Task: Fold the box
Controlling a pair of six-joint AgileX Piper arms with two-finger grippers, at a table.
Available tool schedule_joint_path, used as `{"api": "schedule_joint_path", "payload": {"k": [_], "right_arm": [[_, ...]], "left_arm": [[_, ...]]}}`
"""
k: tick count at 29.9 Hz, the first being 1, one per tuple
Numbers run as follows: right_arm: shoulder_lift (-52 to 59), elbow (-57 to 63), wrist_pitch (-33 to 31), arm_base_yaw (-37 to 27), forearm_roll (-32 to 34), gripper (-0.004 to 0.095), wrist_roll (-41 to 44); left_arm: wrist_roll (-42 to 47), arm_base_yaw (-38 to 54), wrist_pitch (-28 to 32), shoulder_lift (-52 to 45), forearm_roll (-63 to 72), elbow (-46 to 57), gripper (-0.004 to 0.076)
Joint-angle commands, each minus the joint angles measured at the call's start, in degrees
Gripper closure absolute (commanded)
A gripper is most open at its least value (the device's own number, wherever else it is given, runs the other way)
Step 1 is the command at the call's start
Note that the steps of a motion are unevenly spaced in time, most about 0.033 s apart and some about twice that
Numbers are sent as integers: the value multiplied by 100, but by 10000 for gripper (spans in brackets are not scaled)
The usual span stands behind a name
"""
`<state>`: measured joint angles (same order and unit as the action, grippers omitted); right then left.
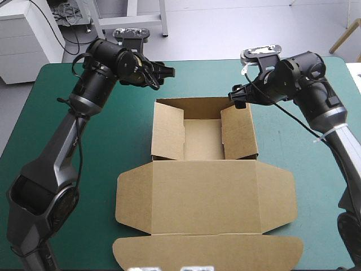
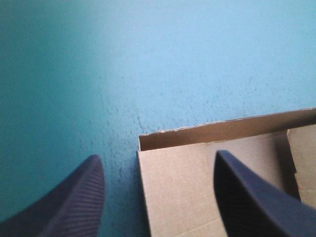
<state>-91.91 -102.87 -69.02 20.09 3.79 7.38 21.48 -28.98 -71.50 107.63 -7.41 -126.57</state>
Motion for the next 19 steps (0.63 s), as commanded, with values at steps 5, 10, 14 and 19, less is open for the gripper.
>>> {"api": "schedule_joint_path", "payload": {"k": [5,10,14,19], "right_arm": [[599,-168,5,-32,163,54,-17],[638,17,5,-32,193,54,-17],[638,394,28,-32,193,54,-129],[609,1132,589,-32,156,54,-87]], "left_arm": [[-678,-9,-271,-985,47,-218,727],[-897,-9,-271,-1552,566,-206,734],[-1132,-9,-271,-1984,776,-206,734],[-1153,-9,-271,-2619,692,103,734]]}}
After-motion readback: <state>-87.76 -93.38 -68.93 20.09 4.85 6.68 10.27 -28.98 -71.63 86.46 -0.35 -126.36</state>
